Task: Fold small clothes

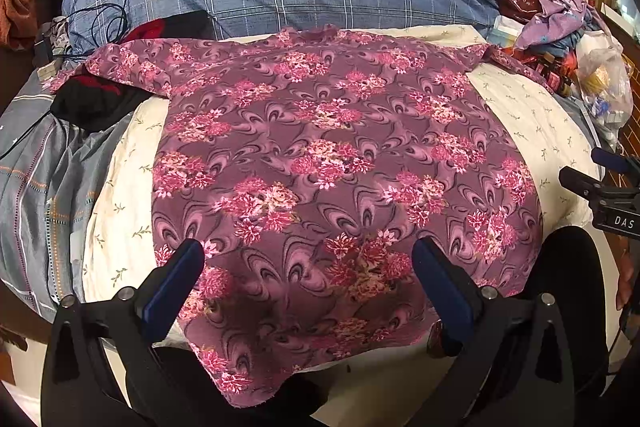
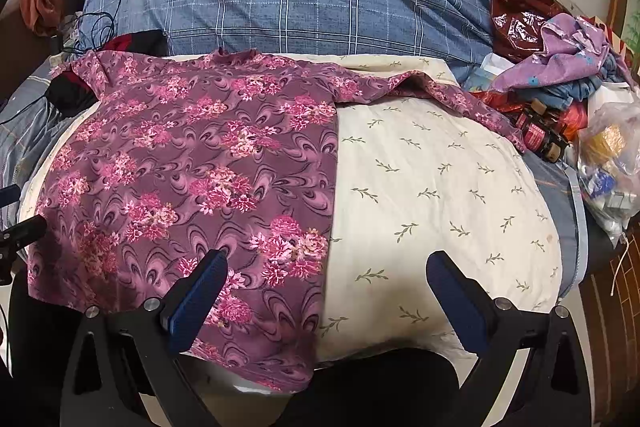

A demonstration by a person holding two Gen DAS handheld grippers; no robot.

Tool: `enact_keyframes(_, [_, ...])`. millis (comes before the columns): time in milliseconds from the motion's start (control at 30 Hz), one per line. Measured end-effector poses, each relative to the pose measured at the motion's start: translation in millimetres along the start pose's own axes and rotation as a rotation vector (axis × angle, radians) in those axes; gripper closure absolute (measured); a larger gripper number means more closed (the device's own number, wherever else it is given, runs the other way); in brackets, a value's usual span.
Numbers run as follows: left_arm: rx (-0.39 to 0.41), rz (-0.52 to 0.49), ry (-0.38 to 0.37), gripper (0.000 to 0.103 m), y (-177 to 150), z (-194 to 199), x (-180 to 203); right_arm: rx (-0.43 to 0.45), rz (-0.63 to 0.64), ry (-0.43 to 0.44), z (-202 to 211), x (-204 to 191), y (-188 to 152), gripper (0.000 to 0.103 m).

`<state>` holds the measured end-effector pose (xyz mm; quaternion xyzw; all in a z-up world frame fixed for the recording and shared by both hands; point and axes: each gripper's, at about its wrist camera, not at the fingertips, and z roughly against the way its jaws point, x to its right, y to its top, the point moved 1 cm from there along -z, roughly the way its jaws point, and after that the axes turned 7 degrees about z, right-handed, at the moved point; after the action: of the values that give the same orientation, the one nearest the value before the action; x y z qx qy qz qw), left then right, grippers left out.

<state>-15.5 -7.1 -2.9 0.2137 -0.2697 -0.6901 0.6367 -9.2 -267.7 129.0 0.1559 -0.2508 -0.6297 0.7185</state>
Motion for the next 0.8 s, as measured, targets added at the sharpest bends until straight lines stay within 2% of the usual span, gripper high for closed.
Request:
enact_keyframes(467, [-0.023, 0.015, -0.019, 0.0, 4, -6, -2, -0.015, -0.016, 0.017, -7, -1, 1, 0.002])
enact_keyframes(533, [-0.055, 0.082, -0.101, 0.0, 10, -6, -17, -0.026, -0.031, 0.032, -10, 1, 1, 0.002])
enact_keyframes(567, [-0.059, 0.147, -0.148, 0.0, 16, -3, -36, -0.039, -0.045, 0.042, -14, 4, 0, 0.003])
enact_keyframes(600, [-0.056, 0.195, -0.164, 0.0, 20, -1, -50, -0.049, -0.055, 0.046, -16, 6, -2, 0.003])
enact_keyframes(667, [-0.052, 0.288, -0.168, 0.0, 27, 2, -85, -0.075, -0.074, 0.067, -23, 13, -8, 0.004])
enact_keyframes(733, [-0.059, 0.385, -0.111, 0.0, 29, 0, -126, -0.094, -0.096, 0.106, -30, 18, -16, 0.005])
enact_keyframes(800, [-0.094, 0.444, -0.097, 0.0, 23, -7, -151, -0.099, -0.119, 0.15, -35, 20, -25, 0.007])
